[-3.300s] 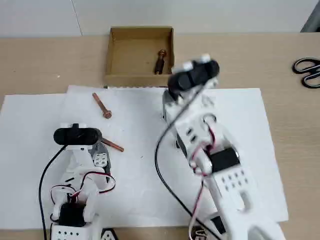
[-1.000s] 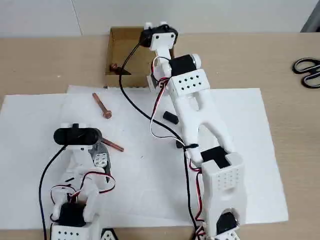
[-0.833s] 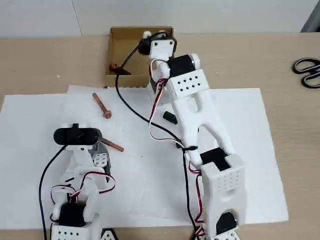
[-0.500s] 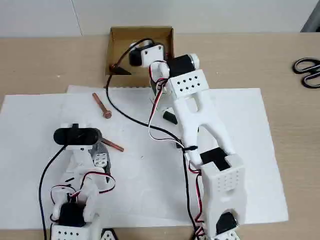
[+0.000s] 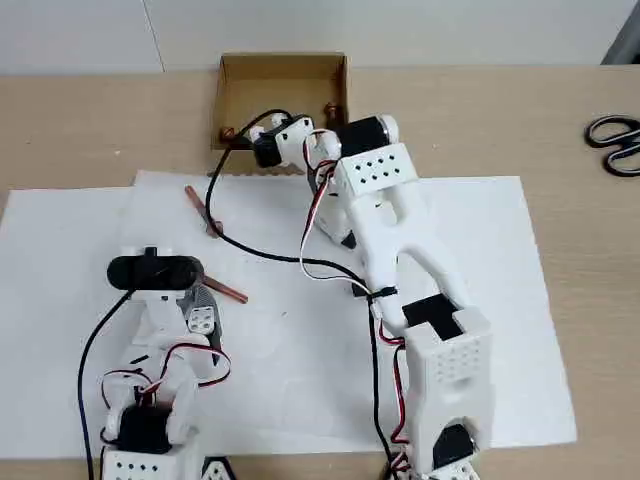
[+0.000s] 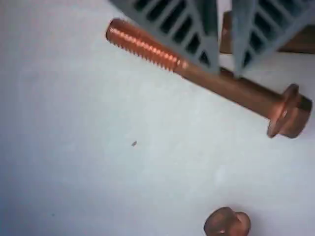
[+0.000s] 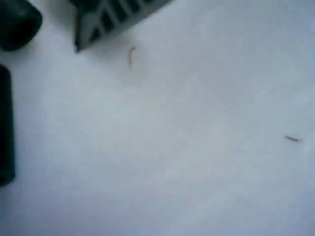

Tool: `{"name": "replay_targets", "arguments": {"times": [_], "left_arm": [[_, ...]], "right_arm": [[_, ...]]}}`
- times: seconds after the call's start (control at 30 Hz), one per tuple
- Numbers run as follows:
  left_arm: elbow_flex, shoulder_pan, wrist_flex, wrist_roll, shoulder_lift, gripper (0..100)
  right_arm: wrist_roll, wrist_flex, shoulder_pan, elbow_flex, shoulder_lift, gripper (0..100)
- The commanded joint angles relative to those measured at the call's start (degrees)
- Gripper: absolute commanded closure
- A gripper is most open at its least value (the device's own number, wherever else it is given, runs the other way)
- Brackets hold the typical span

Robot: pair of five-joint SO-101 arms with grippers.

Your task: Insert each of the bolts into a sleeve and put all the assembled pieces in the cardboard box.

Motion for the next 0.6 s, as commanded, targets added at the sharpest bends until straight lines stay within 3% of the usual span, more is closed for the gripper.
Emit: {"name": "replay_targets", "arguments": {"times": [0.0,0.57], "left_arm": [[-0.22,-0.09,-1.14,-0.18,-0.62,99],[-0.22,-0.09,-1.14,-0.18,-0.62,99]], "right_arm": [[0.7,-1.89,0.66,-0.18,0.92,77.9],[4.31,-7.69,2.51,-0.26,9.63,77.9]]}}
